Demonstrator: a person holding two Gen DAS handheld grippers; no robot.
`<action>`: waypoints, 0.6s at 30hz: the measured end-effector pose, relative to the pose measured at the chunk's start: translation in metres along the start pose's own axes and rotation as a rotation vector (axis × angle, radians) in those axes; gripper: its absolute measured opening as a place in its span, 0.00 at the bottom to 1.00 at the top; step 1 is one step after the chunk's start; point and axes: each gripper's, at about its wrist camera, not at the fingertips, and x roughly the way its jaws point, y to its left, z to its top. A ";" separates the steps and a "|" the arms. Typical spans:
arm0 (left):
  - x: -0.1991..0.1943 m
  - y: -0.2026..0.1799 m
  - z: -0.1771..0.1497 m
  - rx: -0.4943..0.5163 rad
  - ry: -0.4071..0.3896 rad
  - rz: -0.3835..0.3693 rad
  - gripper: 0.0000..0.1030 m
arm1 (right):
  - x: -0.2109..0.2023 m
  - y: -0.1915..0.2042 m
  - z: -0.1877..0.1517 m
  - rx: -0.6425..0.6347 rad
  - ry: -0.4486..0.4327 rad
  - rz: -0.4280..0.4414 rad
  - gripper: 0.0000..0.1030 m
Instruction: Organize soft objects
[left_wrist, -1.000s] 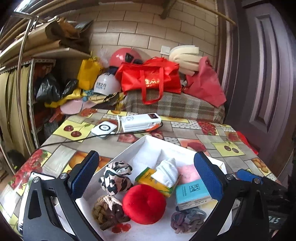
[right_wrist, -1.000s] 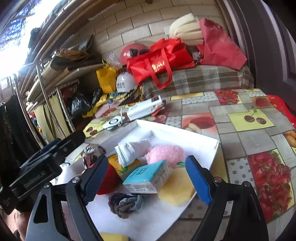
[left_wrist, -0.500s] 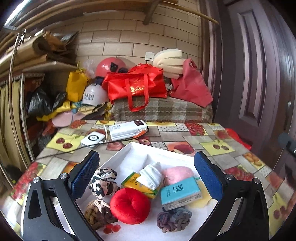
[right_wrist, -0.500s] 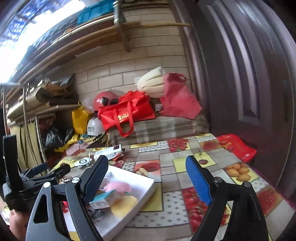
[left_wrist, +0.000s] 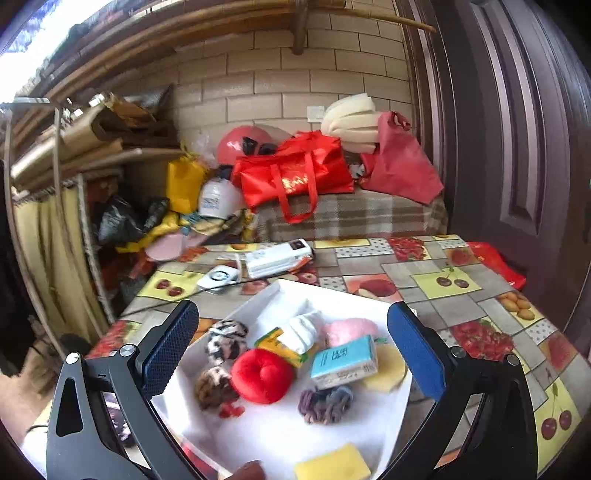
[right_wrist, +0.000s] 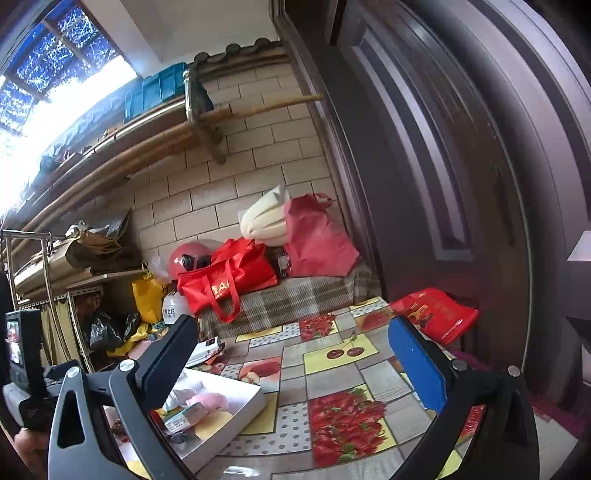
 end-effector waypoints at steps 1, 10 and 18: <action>-0.008 -0.004 -0.001 0.011 -0.012 0.016 1.00 | -0.001 -0.001 0.000 -0.009 -0.003 -0.003 1.00; -0.047 -0.004 -0.007 -0.047 0.068 -0.056 1.00 | -0.005 -0.015 -0.011 -0.006 0.094 0.010 1.00; -0.064 -0.018 -0.008 0.004 0.073 0.054 1.00 | -0.026 -0.017 -0.008 -0.034 0.034 -0.038 1.00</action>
